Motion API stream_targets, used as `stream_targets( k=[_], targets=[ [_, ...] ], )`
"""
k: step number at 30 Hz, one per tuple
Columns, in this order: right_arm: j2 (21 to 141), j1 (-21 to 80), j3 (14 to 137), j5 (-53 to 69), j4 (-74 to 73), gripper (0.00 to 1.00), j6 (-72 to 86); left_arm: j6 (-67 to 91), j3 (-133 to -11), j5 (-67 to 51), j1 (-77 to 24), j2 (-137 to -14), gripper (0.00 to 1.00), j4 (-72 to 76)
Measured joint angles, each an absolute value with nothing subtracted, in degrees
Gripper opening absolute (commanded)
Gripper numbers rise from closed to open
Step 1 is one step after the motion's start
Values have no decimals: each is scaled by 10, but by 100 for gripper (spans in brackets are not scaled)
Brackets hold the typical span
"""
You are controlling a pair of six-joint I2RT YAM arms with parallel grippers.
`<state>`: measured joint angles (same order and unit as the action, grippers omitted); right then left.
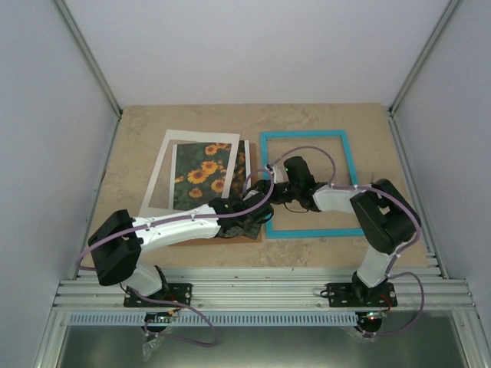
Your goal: Take the photo out of the frame
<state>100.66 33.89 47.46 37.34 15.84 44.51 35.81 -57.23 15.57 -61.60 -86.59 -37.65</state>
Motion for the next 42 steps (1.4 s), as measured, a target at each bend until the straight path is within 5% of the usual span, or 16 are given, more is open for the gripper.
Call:
stream_targets(
  k=[21, 29, 42],
  targets=[
    [1156, 343, 579, 390, 215, 25, 507, 374, -569, 142, -616, -856, 0, -340],
    [1159, 341, 582, 388, 205, 2, 500, 388, -564, 130, -616, -845, 20, -327],
    [1148, 323, 581, 388, 168, 1, 470, 405, -524, 125, -611, -747, 52, -314]
  ],
)
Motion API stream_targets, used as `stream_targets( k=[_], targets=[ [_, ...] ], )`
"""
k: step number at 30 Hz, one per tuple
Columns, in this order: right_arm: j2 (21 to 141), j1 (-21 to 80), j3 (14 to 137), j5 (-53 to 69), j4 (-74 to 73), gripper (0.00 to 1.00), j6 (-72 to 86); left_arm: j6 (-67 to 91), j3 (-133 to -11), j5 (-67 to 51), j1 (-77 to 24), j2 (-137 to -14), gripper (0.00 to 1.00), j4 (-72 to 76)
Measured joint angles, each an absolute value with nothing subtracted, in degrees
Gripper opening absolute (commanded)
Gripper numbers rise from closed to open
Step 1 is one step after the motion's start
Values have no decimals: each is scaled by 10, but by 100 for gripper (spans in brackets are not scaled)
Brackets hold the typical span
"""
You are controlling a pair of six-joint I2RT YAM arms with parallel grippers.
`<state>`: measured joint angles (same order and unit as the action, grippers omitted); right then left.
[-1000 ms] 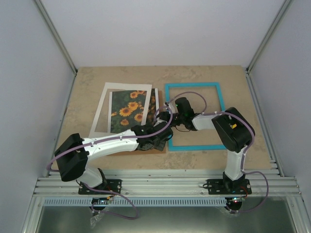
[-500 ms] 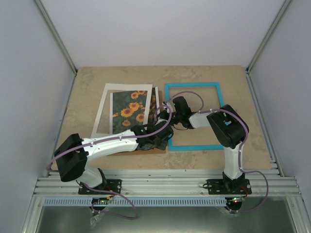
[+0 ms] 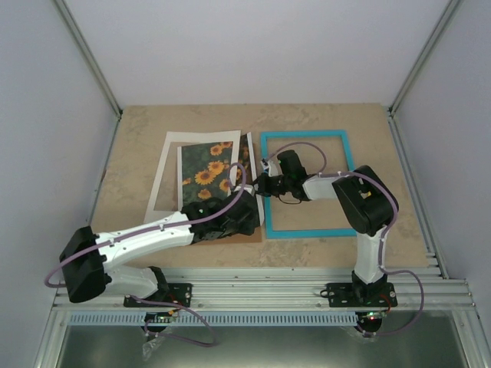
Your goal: Take the photo out of the frame
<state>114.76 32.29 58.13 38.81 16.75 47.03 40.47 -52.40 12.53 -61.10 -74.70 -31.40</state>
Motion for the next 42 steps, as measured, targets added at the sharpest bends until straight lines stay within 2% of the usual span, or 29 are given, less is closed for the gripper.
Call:
stream_targets(
  k=[12, 21, 26, 35, 42],
  targets=[
    [1037, 284, 562, 388, 44, 1, 380, 407, -456, 116, -493, -603, 74, -316],
    [943, 251, 539, 364, -85, 1, 315, 402, -433, 97, -419, -547, 95, -324],
    [875, 236, 540, 338, -157, 1, 276, 387, -440, 92, -395, -542, 100, -343],
    [776, 223, 547, 264, -292, 0, 237, 343, -517, 130, -370, -542, 100, -383],
    [716, 223, 608, 247, -356, 1, 223, 305, -533, 170, -343, -532, 100, -367]
  ],
)
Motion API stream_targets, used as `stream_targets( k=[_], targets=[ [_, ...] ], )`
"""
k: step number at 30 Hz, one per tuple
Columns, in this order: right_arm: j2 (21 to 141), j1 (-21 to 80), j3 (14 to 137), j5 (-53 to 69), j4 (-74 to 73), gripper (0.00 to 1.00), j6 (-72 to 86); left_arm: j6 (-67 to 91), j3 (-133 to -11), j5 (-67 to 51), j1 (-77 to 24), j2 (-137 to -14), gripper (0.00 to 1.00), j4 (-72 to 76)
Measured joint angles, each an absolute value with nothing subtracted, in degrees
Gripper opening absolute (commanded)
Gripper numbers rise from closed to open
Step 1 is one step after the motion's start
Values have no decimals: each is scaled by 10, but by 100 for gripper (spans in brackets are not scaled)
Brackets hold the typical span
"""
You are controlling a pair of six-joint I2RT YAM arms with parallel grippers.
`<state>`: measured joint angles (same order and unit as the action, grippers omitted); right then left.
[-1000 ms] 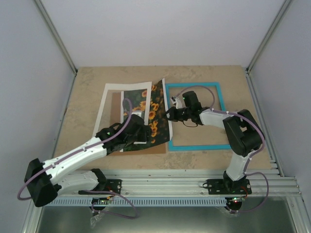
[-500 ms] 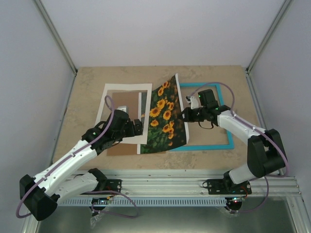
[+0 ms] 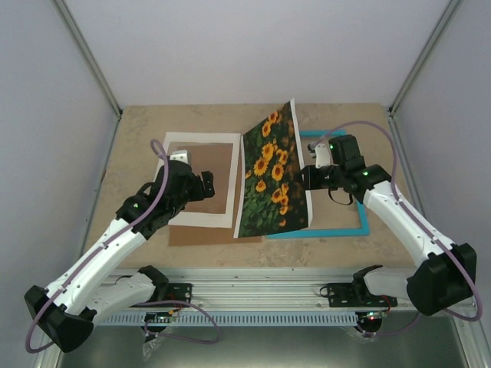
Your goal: Take the photo out of the frame
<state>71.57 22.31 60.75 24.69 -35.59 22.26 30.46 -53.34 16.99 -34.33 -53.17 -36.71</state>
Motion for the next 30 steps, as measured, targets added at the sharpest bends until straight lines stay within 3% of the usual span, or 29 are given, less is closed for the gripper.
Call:
stream_targets(
  k=[9, 20, 30],
  targets=[
    [714, 245, 686, 280, -369, 1, 232, 296, -485, 152, -264, -457, 100, -337],
    [862, 372, 784, 355, -236, 1, 333, 317, -459, 164, -209, -375, 100, -334],
    [954, 396, 816, 391, -87, 1, 414, 317, -437, 154, -177, -347, 100, -315]
  ],
)
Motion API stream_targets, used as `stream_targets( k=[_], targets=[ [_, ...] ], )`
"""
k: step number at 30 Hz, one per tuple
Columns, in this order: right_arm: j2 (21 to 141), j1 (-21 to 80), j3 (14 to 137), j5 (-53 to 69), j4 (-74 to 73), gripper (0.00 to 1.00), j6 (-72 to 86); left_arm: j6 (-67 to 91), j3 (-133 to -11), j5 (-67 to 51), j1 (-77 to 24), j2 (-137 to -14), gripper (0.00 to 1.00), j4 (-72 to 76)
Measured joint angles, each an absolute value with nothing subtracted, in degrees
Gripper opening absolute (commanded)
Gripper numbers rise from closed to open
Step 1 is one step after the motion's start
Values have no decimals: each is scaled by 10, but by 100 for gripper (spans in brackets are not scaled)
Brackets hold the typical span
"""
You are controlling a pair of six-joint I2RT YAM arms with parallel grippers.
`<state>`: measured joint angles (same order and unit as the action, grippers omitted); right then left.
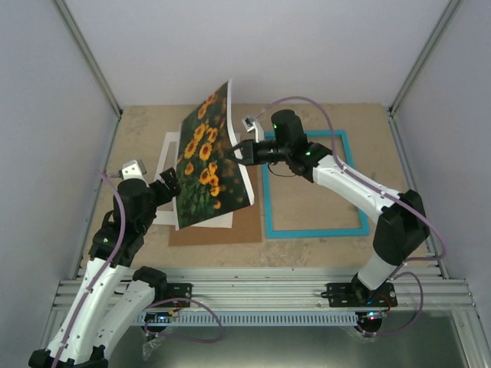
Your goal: Take the photo out of the frame
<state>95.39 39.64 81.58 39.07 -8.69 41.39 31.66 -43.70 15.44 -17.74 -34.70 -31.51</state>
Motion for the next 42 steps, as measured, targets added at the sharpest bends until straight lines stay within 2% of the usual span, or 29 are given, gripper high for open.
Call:
stream_targets(
  k=[13, 20, 29, 38, 42],
  targets=[
    [1098, 400, 614, 351, 127, 0, 540, 315, -431, 113, -142, -354, 100, -300],
    [1117, 400, 536, 298, 209, 1, 599, 313, -430, 97, -132, -359, 100, -298],
    [1117, 400, 520, 260, 259, 0, 627, 312, -429, 79, -119, -365, 100, -293],
    [1138, 396, 545, 257, 229, 1, 608, 310, -427, 69, -107, -368, 100, -285],
    [1140, 392, 562, 257, 200, 9, 587, 308, -427, 63, -103, -371, 100, -283]
  ],
)
